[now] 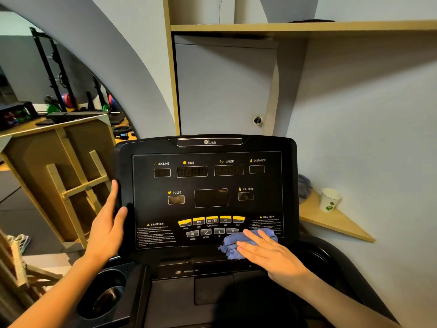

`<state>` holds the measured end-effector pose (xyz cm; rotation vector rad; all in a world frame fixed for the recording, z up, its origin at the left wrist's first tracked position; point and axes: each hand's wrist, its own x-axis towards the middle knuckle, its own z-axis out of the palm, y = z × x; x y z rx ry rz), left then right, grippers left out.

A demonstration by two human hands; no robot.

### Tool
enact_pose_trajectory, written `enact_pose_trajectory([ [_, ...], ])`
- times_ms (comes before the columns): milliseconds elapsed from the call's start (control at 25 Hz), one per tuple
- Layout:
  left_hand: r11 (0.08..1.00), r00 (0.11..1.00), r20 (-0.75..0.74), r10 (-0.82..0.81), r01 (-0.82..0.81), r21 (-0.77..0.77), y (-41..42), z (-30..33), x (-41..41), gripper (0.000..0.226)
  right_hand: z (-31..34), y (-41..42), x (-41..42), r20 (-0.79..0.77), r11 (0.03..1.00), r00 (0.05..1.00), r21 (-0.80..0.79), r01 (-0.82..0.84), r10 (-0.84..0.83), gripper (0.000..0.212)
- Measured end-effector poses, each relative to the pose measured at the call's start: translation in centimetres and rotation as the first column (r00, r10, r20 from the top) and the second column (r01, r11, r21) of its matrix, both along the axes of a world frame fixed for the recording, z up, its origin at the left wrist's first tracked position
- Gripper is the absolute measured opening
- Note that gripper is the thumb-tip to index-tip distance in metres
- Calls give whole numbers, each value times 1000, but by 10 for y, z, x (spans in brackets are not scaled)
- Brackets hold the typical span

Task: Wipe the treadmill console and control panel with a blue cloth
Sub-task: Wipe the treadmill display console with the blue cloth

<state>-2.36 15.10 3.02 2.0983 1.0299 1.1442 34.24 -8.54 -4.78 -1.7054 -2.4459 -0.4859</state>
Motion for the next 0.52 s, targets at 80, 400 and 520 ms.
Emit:
enact_pose_trajectory([
  [80, 1000, 1000, -8, 6, -6, -3, 1, -1, 0, 67, 2, -8, 8, -46, 1000, 999, -5, 22, -22, 113],
  [400, 999, 999, 5, 45, -45, 23, -1, -5, 7, 67, 0, -35, 46, -15, 997, 997, 16, 80, -80, 115],
  [520, 998, 999, 3, 52, -52, 37, 0, -7, 10, 74, 5, -36, 54, -30, 994, 997, 77, 72, -70, 105],
])
